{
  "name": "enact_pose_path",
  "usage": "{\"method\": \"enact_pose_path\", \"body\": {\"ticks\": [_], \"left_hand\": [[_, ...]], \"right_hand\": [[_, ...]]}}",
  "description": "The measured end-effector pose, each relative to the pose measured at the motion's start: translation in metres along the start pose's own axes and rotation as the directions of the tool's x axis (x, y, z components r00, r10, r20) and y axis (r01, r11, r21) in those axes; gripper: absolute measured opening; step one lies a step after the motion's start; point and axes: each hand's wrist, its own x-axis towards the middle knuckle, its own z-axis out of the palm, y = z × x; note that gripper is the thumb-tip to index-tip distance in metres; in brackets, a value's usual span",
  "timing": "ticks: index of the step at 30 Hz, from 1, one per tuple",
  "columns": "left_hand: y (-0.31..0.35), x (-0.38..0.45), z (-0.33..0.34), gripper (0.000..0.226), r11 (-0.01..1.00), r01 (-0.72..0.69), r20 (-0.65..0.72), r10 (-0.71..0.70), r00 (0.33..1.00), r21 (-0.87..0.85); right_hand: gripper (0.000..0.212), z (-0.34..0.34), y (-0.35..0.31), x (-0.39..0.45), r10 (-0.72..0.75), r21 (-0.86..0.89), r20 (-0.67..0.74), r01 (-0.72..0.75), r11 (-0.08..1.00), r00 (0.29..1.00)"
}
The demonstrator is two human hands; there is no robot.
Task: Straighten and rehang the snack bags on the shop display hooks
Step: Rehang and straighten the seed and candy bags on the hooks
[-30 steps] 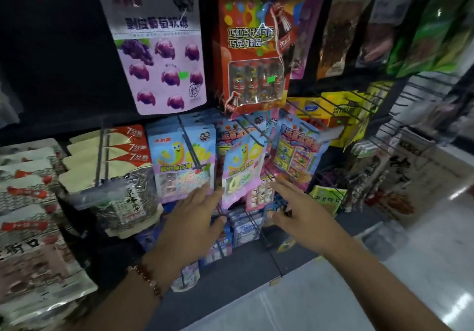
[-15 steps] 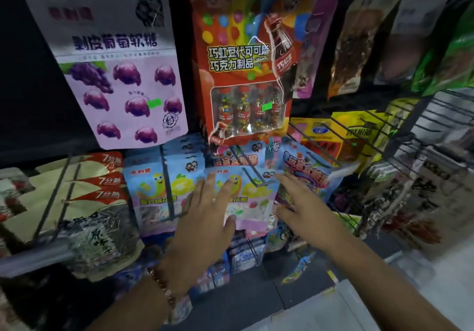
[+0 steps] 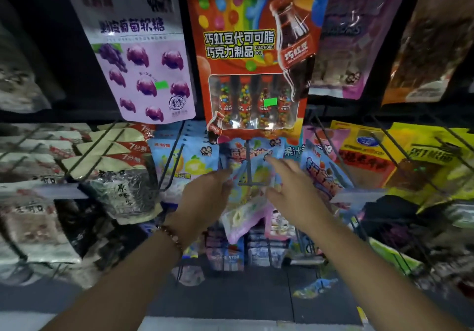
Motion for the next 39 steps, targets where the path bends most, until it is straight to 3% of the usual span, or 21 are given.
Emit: {"method": "enact_pose_path", "body": {"ticks": [4, 6, 9, 17, 23, 33, 39], "left_hand": [[0.004, -0.017, -0.001, 0.029, 0.996, 0.05, -0.007, -0.051, 0.999, -0.068], [0.002, -0.03, -0.003, 0.027, 0.993, 0.066, -0.009, -0.067, 0.998, -0.093], [0.001, -0.048, -0.006, 0.022, 0.985, 0.07, -0.004, -0.072, 0.997, -0.155], [-0.022, -0.079, 0.003, 0.018, 0.897, 0.154, 0.103, -0.121, 0.987, -0.415], [-0.056, -0.08, -0.004, 0.015, 0.848, 0.156, 0.1, -0.121, 0.988, -0.506], [-0.139, -0.08, -0.033, 0.018, 0.774, 0.157, 0.081, -0.136, 0.987, -0.613], [-0.174, -0.06, -0.048, 0.016, 0.698, 0.152, 0.067, -0.148, 0.987, -0.699]], "right_hand": [[0.071, -0.005, 0.0, 0.002, 0.001, -0.084, -0.009, -0.002, 0.996, 1.0], [0.063, -0.006, 0.001, -0.001, 0.003, -0.082, 0.021, -0.002, 0.997, 1.0], [0.038, -0.005, 0.004, -0.012, -0.031, 0.001, 0.008, 0.031, 1.0, 1.0], [0.012, 0.01, -0.001, -0.052, 0.002, 0.204, 0.029, -0.008, 0.979, 1.0], [0.019, 0.034, -0.026, -0.051, 0.058, 0.248, 0.024, -0.062, 0.967, 0.998], [0.011, 0.084, -0.093, -0.015, 0.075, 0.235, 0.05, -0.085, 0.968, 0.996], [0.024, 0.104, -0.117, 0.015, 0.114, 0.21, 0.025, -0.117, 0.971, 0.993]]}}
